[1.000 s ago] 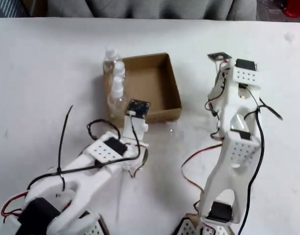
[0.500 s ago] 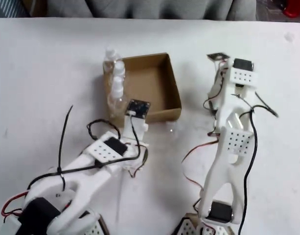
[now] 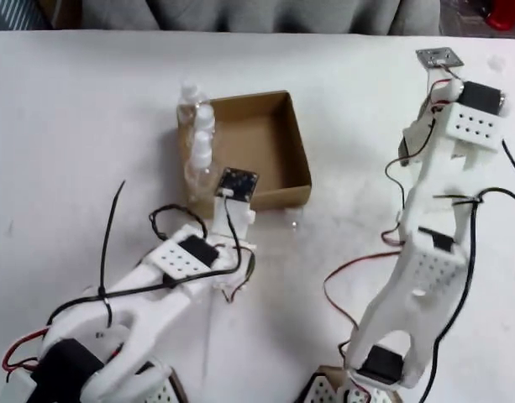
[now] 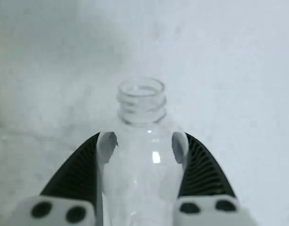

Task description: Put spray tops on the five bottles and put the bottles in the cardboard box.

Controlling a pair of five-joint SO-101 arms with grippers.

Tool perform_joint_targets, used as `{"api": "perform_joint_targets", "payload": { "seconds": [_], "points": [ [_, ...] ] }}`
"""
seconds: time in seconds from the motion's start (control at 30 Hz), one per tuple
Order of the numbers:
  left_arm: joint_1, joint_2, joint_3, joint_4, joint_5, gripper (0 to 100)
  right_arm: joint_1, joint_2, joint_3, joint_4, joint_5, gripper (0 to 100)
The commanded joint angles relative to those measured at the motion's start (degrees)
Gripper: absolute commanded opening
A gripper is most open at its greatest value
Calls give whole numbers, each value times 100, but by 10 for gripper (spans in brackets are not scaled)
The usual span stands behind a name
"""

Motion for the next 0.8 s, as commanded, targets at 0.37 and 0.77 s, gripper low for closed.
{"api": "perform_joint_targets", "payload": {
  "seconds": [0.37, 0.77],
  "points": [
    [-101, -277, -18, -167, -62, 21, -673, -3899, 4035, -312, -273, 18],
    [-207, -330, -79, 70, -70, 21, -1815, -5877, 6092, -1174, -1108, 18]
  ]
}}
